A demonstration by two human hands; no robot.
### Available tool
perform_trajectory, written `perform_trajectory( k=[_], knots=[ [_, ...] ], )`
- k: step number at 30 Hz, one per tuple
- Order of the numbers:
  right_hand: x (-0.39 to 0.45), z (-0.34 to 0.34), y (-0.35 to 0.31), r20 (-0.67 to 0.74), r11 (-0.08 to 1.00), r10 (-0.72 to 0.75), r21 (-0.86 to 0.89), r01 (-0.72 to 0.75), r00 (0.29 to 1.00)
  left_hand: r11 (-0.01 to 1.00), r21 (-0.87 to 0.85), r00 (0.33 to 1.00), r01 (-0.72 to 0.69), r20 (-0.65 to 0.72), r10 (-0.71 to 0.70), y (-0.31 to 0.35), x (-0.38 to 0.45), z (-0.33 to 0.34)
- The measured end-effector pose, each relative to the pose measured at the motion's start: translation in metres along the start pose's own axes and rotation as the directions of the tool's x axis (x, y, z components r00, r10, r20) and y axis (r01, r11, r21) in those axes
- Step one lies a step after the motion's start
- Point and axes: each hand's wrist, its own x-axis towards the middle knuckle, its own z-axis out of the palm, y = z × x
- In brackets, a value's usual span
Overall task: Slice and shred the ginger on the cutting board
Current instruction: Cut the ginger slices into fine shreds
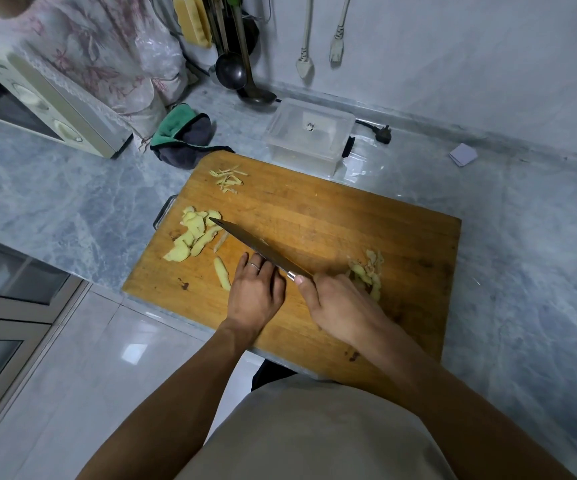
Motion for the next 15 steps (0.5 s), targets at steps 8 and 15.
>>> perform_trajectory(
  k=[8,15],
  knots=[
    [0.0064,0.0061,0.0039,0.034,0.999,0.026,0.034,-0.027,0.999,0.999,-0.025,0.999,0.035,0.006,-0.035,0.0007,0.0009,0.0003],
    [0.0067,0.0066,0.0007,0.029,0.999,0.022,0.031,-0.023,0.999,0.999,-0.035,0.999,0.027,-0.024,-0.028,-0.0001,0.0001,0.0007]
  ],
)
